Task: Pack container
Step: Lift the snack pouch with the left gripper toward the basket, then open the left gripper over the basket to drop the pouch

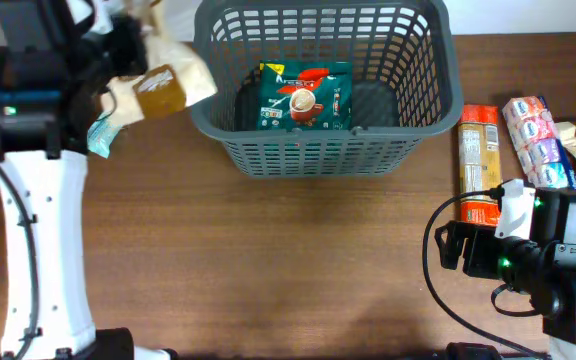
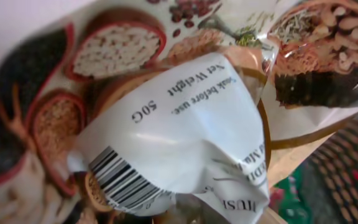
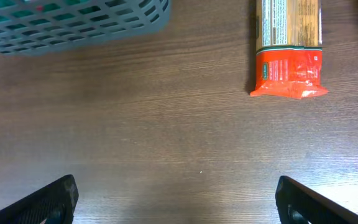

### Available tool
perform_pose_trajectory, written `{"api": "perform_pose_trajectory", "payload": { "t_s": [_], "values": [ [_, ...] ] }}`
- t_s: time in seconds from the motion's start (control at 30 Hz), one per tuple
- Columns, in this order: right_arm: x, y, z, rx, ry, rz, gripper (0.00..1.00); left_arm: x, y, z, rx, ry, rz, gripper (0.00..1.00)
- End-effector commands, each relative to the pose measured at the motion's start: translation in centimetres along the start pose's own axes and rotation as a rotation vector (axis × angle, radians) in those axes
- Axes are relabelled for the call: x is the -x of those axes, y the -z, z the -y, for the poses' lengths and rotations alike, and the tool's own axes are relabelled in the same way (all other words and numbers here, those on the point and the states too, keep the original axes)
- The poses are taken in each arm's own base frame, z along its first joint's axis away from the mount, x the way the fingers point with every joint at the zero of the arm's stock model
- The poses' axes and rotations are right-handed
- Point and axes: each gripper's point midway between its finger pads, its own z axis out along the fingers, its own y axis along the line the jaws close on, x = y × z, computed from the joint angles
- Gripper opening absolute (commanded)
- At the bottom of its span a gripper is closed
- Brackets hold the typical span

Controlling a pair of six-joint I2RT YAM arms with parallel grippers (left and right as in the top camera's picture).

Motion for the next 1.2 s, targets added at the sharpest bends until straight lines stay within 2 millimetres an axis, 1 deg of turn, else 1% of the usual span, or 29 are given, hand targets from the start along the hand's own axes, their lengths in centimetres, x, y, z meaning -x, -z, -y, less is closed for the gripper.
{"api": "perform_pose_trajectory", "payload": {
  "t_s": [0.0, 0.1, 0.17, 0.27, 0.37, 0.47, 0.6, 0.63, 0.67, 0.7, 0.77, 0.87, 0.97, 1.0, 1.03, 1.07, 1.1, 1.17],
  "values": [
    [0.3, 0.3, -0.5, 0.021, 0.011, 0.013, 0.99, 1.0, 0.8, 5.2, -0.135, -0.214, 0.052, 0.02],
    [0.2, 0.3, -0.5, 0.021, 0.01, 0.008, 0.99, 0.6, 0.0, 8.0, -0.188, -0.306, 0.053, 0.02],
    [0.1, 0.3, -0.5, 0.02, 0.009, 0.005, 0.99, 0.2, -0.7, 9.5, -0.217, -0.347, 0.052, 0.02],
    [0.0, 0.3, -0.5, 0.02, 0.008, 0.002, 0.99, -0.8, -2.3, 12.1, -0.269, -0.426, 0.044, 0.02],
    [0.0, 0.3, -0.5, 0.02, 0.008, 0.002, 0.99, -2.0, -4.5, 14.6, -0.315, -0.497, 0.036, 0.02],
    [0.0, 0.3, -0.5, 0.02, 0.008, 0.001, 0.99, -3.4, -7.4, 16.8, -0.354, -0.535, 0.028, 0.02],
    [-0.1, 0.3, -0.5, 0.02, 0.007, -0.001, 0.99, -5.5, -11.0, 19.2, -0.395, -0.552, 0.01, 0.02],
    [-0.1, 0.3, -0.5, 0.02, 0.007, -0.001, 0.99, -6.2, -11.9, 19.8, -0.404, -0.556, 0.002, 0.02],
    [-0.1, 0.3, -0.5, 0.02, 0.007, -0.001, 0.99, -7.3, -13.1, 20.6, -0.418, -0.557, -0.018, 0.02],
    [-0.1, 0.3, -0.5, 0.02, 0.007, -0.001, 0.99, -8.0, -13.7, 21.1, -0.428, -0.55, -0.03, 0.02],
    [-0.1, 0.3, -0.5, 0.02, 0.007, -0.002, 0.99, -9.6, -14.6, 22.3, -0.474, -0.549, -0.061, 0.02],
    [-0.2, 0.3, -0.5, 0.02, 0.006, -0.009, 0.99, -11.7, -15.6, 23.5, -0.504, -0.539, -0.106, 0.02],
    [-0.5, 0.3, -0.4, 0.018, 0.004, -0.021, 0.99, -12.9, -16.0, 24.3, -0.519, -0.546, -0.132, 0.02],
    [-0.7, 0.3, -0.4, 0.018, 0.003, -0.026, 0.99, -13.1, -15.9, 24.5, -0.522, -0.548, -0.135, 0.04],
    [-0.7, 0.3, -0.4, 0.018, 0.002, -0.029, 0.99, -13.2, -15.9, 24.6, -0.525, -0.55, -0.139, 0.08],
    [-0.8, 0.3, -0.4, 0.017, 0.002, -0.031, 0.99, -13.3, -15.9, 24.6, -0.525, -0.55, -0.143, 0.17],
    [-0.8, 0.3, -0.4, 0.018, 0.001, -0.033, 0.99, -13.5, -15.8, 24.6, -0.525, -0.55, -0.149, 0.25],
    [-0.9, 0.3, -0.4, 0.017, 0.001, -0.035, 0.99, -14.0, -15.8, 24.4, -0.525, -0.549, -0.174, 0.55]
  ]
}}
